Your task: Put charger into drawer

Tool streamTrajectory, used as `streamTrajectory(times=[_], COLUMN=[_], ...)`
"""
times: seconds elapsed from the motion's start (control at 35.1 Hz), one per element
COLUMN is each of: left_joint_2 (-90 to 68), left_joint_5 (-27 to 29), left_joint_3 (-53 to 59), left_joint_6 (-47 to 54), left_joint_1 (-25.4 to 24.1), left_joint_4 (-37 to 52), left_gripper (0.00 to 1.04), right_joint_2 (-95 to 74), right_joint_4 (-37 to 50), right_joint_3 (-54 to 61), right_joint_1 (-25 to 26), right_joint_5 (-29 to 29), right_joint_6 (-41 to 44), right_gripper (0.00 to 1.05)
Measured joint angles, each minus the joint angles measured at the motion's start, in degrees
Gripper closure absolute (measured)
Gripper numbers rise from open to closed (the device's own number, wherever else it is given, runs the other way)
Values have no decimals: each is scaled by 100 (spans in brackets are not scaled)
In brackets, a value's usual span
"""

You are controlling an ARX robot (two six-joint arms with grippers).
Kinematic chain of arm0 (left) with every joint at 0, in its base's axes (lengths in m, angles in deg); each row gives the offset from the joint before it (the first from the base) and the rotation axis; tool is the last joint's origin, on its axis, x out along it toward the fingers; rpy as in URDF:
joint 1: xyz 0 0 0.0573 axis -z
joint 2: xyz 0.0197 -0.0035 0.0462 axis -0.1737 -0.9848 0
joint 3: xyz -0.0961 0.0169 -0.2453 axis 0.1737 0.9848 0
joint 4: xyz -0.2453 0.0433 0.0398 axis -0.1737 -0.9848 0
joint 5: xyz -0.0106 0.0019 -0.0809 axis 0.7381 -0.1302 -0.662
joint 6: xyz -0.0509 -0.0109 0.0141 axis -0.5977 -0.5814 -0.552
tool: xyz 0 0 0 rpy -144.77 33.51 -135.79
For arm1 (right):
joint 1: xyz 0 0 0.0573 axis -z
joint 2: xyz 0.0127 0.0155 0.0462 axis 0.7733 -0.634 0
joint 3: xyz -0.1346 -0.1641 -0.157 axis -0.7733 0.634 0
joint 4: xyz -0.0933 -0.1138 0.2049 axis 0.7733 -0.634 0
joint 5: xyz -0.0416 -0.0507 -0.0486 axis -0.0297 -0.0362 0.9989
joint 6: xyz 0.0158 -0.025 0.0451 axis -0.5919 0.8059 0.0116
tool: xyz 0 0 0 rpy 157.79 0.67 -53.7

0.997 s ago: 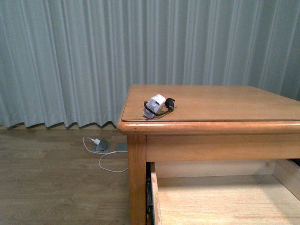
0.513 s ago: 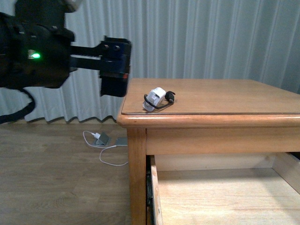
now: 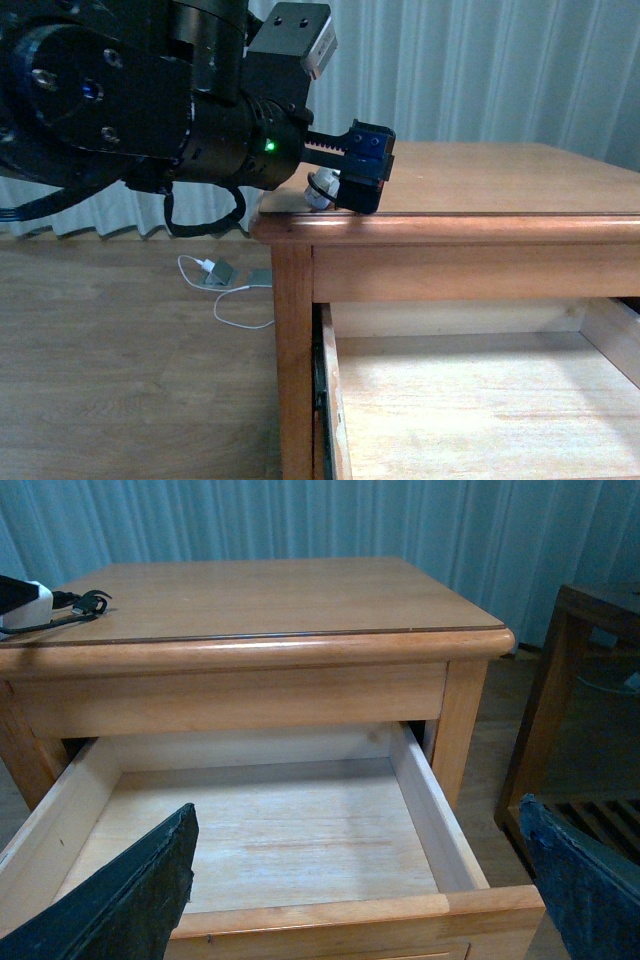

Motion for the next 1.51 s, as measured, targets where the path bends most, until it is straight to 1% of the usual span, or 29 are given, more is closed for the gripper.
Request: streamTrajectory(times=[0.26, 0.4, 0.54, 0.6, 0.63, 0.68, 0.77, 0.91, 1.08, 1.22, 1.37, 1.51], left_joint_2=[-507, -588, -588, -579, -557, -507, -358, -13, 437, 409, 254, -227], left_joint_5=[-120, -162, -188, -168, -168, -186, -256, -522, -1331, -1753, -1832, -1711], left_joint_3=[-520, -619, -629, -623, -601, -522, -380, -160, 127, 188, 179, 66], left_joint_6=[175, 275, 365, 374, 369, 350, 326, 304, 225, 334, 417, 420], left_joint_1=[83, 127, 164, 164, 162, 160, 162, 216, 588, 925, 1126, 1252], left_joint_4=[-177, -315, -380, -361, -328, -258, -184, -149, -177, -352, -439, -557], left_gripper=[6, 25, 51, 63, 68, 74, 77, 77, 77, 78, 78, 78], right_joint_2=[0, 0, 0, 0, 0, 0, 0, 0, 0, 0, 0, 0], right_joint_4=[0, 0, 0, 0, 0, 0, 0, 0, 0, 0, 0, 0], right_joint_3=[0, 0, 0, 0, 0, 0, 0, 0, 0, 0, 0, 0], right_joint_1=[0, 0, 0, 0, 0, 0, 0, 0, 0, 0, 0, 0], right_joint_5=[0, 0, 0, 0, 0, 0, 0, 0, 0, 0, 0, 0], right_joint_6=[2, 2, 0, 2, 0, 0, 0, 0, 2, 0, 0, 2], right_gripper=[9, 9, 9, 9, 9, 9, 9, 9, 9, 9, 9, 9])
